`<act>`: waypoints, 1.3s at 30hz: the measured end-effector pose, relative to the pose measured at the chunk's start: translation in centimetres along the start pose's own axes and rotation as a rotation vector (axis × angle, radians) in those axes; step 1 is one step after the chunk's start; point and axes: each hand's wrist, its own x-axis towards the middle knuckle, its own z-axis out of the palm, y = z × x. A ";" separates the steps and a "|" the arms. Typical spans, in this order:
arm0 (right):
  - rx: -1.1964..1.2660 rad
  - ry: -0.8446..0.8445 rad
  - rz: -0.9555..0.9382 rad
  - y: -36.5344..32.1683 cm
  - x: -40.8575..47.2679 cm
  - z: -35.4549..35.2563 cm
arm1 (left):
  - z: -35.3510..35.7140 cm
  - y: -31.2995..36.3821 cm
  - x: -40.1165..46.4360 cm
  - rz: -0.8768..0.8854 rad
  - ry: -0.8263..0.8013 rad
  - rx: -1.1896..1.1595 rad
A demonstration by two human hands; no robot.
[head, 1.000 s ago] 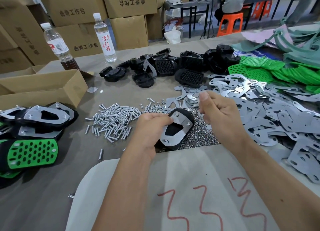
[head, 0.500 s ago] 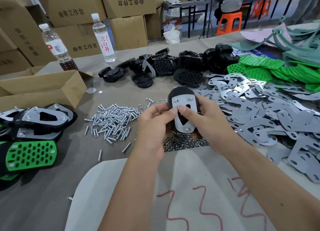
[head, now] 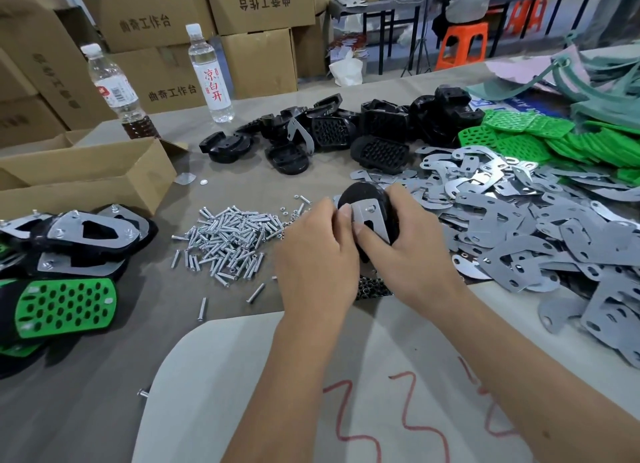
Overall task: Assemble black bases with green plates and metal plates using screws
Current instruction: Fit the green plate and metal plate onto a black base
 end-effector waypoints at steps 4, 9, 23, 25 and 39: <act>0.005 -0.008 -0.017 -0.4 0.0 0.1 | -0.3 0.2 0.1 0.052 -0.026 0.058; 0.098 -0.117 0.125 -0.1 0.9 -1.2 | -0.7 0.1 0.5 0.180 -0.079 0.137; -0.142 -0.037 -0.035 0.0 0.3 -0.6 | 0.0 -1.0 0.5 0.078 -0.139 0.110; -0.130 -0.025 -0.031 0.3 0.4 -0.6 | 0.0 -1.1 0.5 0.078 -0.141 0.170; 0.171 -0.272 0.304 0.5 1.2 -2.4 | 0.0 -0.9 0.7 0.198 -0.248 0.278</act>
